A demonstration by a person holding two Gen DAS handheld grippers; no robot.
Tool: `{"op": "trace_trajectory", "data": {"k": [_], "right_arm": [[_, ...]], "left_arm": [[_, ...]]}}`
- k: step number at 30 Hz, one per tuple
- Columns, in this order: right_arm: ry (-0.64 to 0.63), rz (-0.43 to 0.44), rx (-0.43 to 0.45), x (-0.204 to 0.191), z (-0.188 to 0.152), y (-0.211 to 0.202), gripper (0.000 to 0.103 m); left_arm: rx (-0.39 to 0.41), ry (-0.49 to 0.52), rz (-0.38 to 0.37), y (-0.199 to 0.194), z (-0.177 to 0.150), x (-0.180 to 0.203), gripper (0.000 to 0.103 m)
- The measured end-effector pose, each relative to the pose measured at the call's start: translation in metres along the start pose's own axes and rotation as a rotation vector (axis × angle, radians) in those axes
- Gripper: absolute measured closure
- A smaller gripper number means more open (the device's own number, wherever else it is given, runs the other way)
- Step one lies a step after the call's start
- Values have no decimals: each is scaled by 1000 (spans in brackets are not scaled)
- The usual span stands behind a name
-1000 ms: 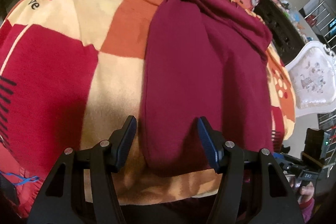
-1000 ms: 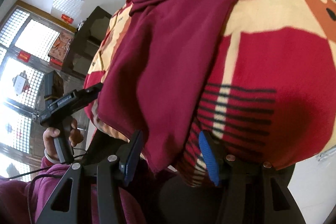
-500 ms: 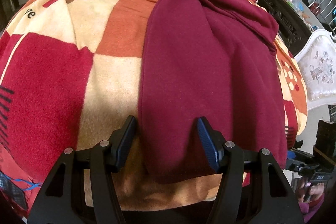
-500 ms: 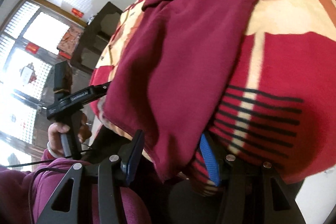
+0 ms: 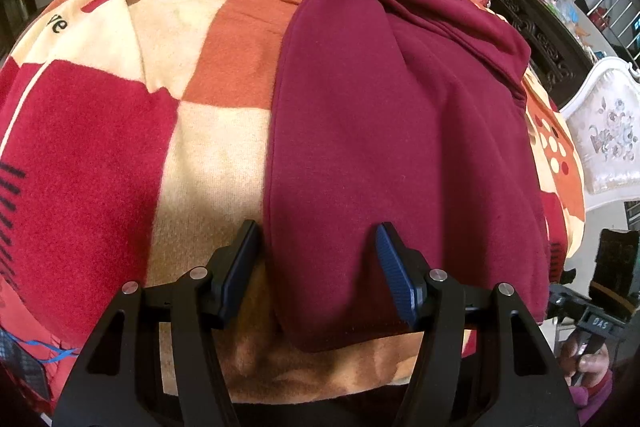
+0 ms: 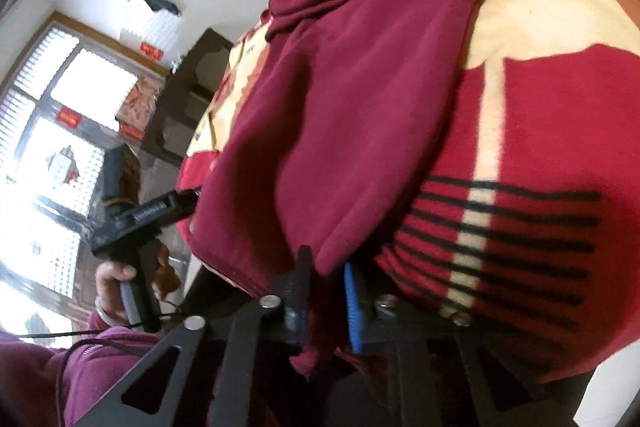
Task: Fold small clothes
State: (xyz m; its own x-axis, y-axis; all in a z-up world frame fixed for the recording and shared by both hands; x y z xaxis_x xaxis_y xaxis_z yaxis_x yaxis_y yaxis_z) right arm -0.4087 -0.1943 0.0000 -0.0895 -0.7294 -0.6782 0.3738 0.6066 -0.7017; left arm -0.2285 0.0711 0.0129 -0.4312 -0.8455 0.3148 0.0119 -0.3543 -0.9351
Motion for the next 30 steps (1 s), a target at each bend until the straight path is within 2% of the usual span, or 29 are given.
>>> {"op": "trace_trajectory", "data": {"k": [7, 10, 11, 12, 16, 17, 18, 19, 21, 25, 27, 30], "right_arm": [[-22, -36, 94, -10, -9, -58, 95], [-9, -62, 92, -3, -14, -70, 96], [9, -59, 82, 5, -15, -69, 96], [32, -46, 65, 12, -15, -65, 96], [68, 24, 22, 21, -17, -51, 96], [60, 35, 11, 20, -18, -48, 94], [48, 32, -5, 18, -18, -44, 87], [39, 21, -26, 16, -19, -40, 72], [28, 28, -58, 15, -20, -33, 51], [13, 61, -106, 13, -19, -17, 50], [-32, 70, -134, 5, -16, -8, 50], [-81, 79, -139, -1, -8, 0, 51]], "left_arm": [[-18, -1, -19, -2, 0, -3, 42], [-22, -9, -29, -2, 0, -3, 41], [-21, -7, -36, -2, 0, -3, 38], [-19, -5, -47, -2, 0, -2, 33], [-22, 8, -32, -1, -1, 2, 32], [-22, 13, -28, -1, -1, 3, 32], [-21, 15, -26, -1, -1, 4, 32], [-20, 16, -25, 0, -1, 4, 32], [-20, 20, -28, 0, -1, 4, 29], [-24, 27, -33, 2, 1, 6, 23], [-26, 33, -38, 3, 2, 8, 17], [-28, 46, -28, 6, 4, 14, 14]]}}
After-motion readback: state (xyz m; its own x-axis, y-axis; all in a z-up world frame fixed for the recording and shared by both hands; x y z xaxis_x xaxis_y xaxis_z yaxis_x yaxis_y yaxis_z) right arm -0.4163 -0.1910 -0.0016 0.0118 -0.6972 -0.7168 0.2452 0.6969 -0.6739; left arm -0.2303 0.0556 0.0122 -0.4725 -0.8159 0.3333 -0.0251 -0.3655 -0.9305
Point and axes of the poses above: each gripper's, at about its wrist camera, not at the fingertips, and y roughly the way its jaws point, x to its right, z to its top, the point moved 2 cm from there along y, roughly the way its jaws point, and after that the axes turned 15 degrees about -x, right-handed, at the moved point
